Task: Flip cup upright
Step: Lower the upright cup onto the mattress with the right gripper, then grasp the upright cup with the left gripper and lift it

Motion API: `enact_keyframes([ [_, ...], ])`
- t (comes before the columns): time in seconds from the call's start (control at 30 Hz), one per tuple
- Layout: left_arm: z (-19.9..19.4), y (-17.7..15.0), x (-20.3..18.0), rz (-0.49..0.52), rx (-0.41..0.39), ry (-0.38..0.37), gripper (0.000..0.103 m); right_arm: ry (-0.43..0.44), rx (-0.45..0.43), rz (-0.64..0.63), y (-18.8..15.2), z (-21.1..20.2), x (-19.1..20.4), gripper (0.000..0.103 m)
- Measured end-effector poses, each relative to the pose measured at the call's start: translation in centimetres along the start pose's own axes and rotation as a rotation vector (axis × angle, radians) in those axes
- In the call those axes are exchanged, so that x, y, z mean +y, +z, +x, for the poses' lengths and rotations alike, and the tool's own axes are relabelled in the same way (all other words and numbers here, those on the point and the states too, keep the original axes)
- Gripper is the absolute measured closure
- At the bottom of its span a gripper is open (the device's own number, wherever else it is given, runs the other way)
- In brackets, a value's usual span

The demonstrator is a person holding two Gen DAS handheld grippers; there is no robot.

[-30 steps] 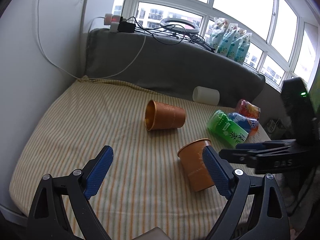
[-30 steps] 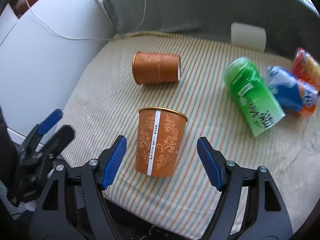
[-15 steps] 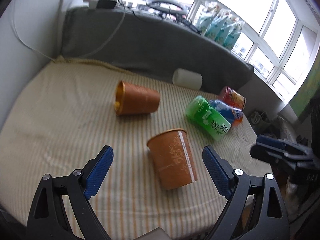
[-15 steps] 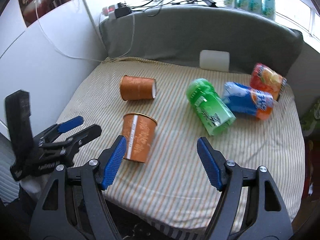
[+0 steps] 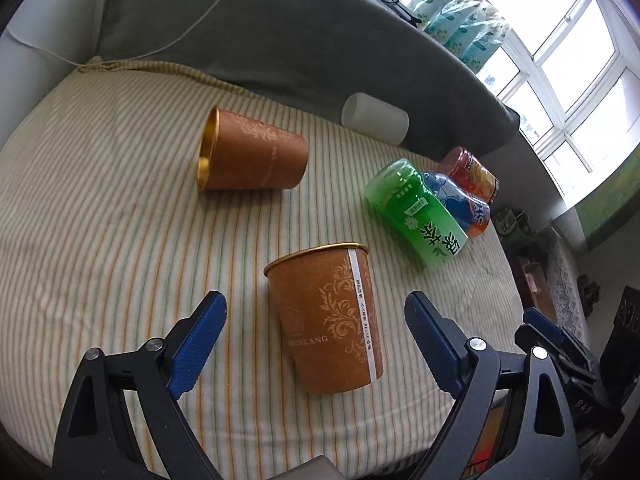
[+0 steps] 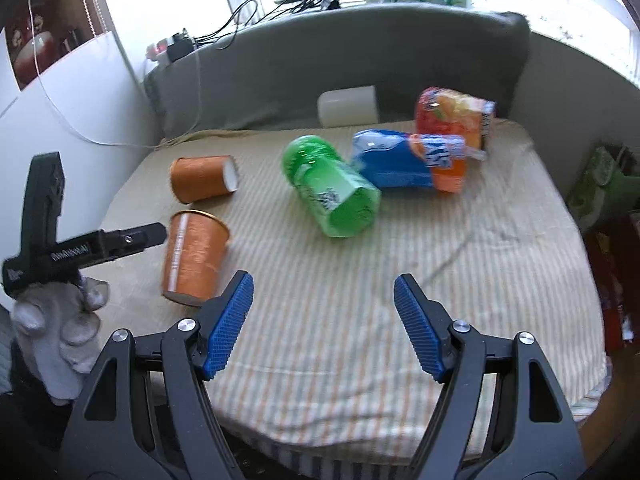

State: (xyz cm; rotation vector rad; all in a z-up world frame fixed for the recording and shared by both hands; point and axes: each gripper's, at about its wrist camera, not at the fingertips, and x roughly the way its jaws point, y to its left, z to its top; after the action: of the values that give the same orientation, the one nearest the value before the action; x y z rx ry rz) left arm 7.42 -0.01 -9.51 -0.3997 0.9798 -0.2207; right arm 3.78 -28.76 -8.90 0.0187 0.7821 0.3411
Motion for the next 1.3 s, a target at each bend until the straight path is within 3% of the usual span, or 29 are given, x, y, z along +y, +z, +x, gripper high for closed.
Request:
enact_keyframes([
  [0.27,1.2,0.1,-0.1,0.002,0.035,-0.008,0.012,-0.122,-0.074,0.010,-0.8,-1.0,0.0,0.027],
  [0.7,2.6,0.1,0.2,-0.018,0.081,-0.030,0.019,-0.131,-0.089,0.018,-0.7,-1.2,-0.1,0.027],
  [0.8,3.0,0.2,0.4,-0.030,0.098,-0.042,0.023,-0.135,-0.090,0.019,-0.7,-1.1,-0.2,0.027],
  [0.87,3.3,0.2,0.5,-0.030,0.110,-0.044,0.034,-0.137,-0.091,0.023,-0.7,-1.0,-0.3,0.027],
  [0.97,3.7,0.3,0.7,-0.040,0.128,-0.059,0.035,-0.142,-0.089,0.028,-0.8,-0.8,-0.7,0.027],
  [1.3,3.2,0.4,0.0,-0.006,0.080,-0.054,0.040,-0.147,-0.082,0.041,-1.1,-0.3,-1.3,0.027],
])
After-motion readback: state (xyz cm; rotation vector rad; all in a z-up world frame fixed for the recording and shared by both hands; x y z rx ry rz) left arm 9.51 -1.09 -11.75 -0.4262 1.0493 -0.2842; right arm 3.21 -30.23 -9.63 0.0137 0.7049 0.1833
